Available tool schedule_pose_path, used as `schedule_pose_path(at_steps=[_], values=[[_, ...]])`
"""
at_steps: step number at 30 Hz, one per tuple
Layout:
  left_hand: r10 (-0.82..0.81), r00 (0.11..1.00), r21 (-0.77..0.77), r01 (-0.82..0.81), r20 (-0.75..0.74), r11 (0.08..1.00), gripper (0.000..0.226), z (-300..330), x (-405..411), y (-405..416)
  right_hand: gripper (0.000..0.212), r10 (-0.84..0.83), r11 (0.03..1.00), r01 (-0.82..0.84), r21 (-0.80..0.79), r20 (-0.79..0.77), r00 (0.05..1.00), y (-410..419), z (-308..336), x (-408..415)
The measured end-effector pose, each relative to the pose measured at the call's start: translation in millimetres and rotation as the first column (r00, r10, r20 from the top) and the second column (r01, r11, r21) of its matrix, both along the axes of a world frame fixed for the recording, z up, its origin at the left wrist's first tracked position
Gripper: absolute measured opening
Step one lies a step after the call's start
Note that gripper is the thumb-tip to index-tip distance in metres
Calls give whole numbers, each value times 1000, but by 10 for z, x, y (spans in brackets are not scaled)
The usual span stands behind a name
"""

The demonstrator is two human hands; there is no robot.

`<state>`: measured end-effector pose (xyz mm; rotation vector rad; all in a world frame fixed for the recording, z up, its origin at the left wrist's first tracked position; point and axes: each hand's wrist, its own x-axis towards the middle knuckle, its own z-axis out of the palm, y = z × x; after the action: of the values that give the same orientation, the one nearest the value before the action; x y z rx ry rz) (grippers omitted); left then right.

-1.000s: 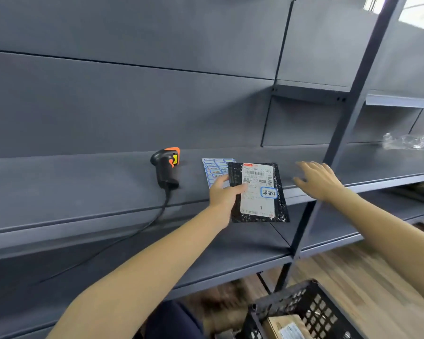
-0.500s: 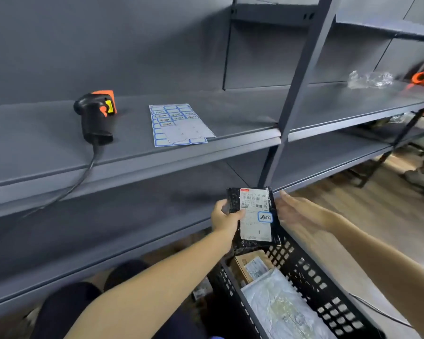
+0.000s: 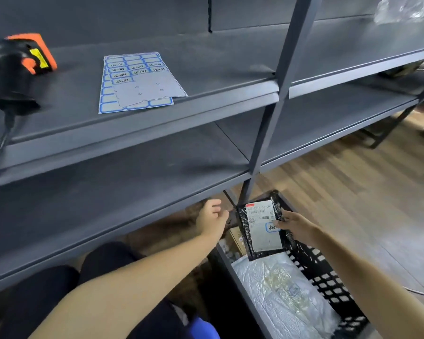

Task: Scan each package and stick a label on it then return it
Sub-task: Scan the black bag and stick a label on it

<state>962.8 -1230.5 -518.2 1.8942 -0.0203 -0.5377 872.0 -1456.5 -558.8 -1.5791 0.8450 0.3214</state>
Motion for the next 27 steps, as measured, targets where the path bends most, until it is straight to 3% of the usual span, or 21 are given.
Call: schedule_pose_path(at_steps=[3,5,8,13,20,25,27], values=[[-174,966,195,136,194,971,32,-150,52,7,49,107,962,-153,-225,-204,973,-56,-381,-49],[-331,892,374,206,307,904,34,-260,80,-6,62,161,925,-257,-279,-323,933,7,-604,-79],[-511,776,566,248,370,786,42,-419,74,-21,53,235,878,-369,-305,-395,888,151,-960,-115],[-676,631,722,254,381,644,48,-651,38,-4,38,307,814,-482,-325,-464,831,460,-1427,-162],[-733,618,801,268,283,535,50,-859,37,107,14,137,795,-379,-473,-469,872,658,-1740,-343],[-726,642,831,246,246,499,51,-936,11,190,40,111,686,-457,-567,-539,835,755,-1816,-389],[-717,652,831,240,246,503,51,-952,-23,215,39,109,654,-468,-595,-539,835,780,-1815,-378]])
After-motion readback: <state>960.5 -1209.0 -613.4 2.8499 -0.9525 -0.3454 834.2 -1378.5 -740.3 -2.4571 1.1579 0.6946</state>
